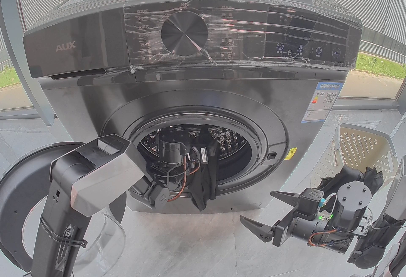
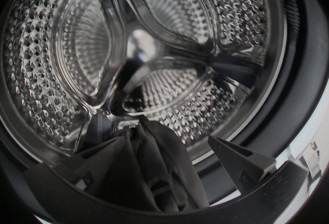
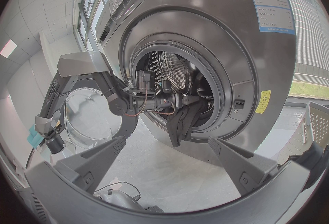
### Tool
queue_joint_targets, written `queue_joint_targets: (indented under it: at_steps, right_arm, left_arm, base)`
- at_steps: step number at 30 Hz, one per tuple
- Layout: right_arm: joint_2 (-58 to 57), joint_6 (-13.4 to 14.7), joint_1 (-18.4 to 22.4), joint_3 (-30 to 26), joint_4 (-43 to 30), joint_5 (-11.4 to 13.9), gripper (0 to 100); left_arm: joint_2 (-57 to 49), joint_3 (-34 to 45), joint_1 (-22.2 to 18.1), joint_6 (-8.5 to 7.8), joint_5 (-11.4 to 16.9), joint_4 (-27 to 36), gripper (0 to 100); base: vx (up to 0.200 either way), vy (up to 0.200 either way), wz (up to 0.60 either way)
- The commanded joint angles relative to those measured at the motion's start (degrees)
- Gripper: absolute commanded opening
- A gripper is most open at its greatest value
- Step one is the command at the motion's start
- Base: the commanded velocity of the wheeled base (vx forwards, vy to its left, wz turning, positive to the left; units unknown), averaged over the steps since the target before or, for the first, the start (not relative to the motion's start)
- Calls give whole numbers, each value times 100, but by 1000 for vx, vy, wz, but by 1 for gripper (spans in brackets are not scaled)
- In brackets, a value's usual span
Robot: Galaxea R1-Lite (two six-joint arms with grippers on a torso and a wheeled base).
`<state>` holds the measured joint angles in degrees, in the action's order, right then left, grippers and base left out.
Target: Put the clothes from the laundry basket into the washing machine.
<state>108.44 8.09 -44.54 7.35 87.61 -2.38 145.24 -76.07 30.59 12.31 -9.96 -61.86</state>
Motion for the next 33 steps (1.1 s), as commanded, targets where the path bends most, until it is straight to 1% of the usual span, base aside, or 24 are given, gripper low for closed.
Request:
queue_joint_targets:
  at_steps: [1, 3, 5, 7, 16, 19, 20, 25, 29, 31, 32, 33]
  right_arm:
    - [29, -1, -2, 30, 1, 0, 100]
    - [29, -1, -2, 30, -7, 0, 100]
    - [29, -1, -10, 30, 1, 0, 100]
    - [37, -1, -2, 30, -7, 0, 100]
    - [29, -1, -10, 30, 1, 0, 100]
    - [29, -1, -10, 30, 1, 0, 100]
    - [29, -1, -10, 30, 1, 0, 100]
    - [29, -1, -10, 30, 1, 0, 100]
    - [29, -1, -37, 38, 1, 0, 100]
    - [29, -1, -37, 38, 1, 0, 100]
    - [29, -1, -37, 47, 10, 0, 100]
    - [20, -1, -37, 47, 1, -8, 100]
  left_arm:
    - [-373, 822, 70, -45, 557, -2, 100]
    - [-382, 962, 88, -106, 618, 7, 100]
    - [-330, 1006, 79, -229, 618, 7, 100]
    - [-268, 1103, 70, -414, 627, 33, 100]
    - [-13, 1156, 35, -519, 618, 68, 100]
    - [57, 1200, 26, -660, 600, 51, 100]
    - [75, 1182, 26, -695, 600, 42, 0]
    - [119, 1050, 26, -695, 574, -2, 0]
    - [92, 716, 18, -607, 539, -116, 0]
    - [92, 716, 18, -607, 539, -116, 0]
    - [110, 356, 18, -440, 451, -257, 0]
    - [127, 75, 18, -317, 310, -354, 0]
  base:
    - [0, 0, 0]
    - [0, 0, 0]
    - [0, 0, 0]
    - [0, 0, 0]
    - [0, 0, 0]
    - [0, 0, 0]
    - [0, 0, 0]
    - [0, 0, 0]
    - [0, 0, 0]
    - [0, 0, 0]
    - [0, 0, 0]
    - [0, 0, 0]
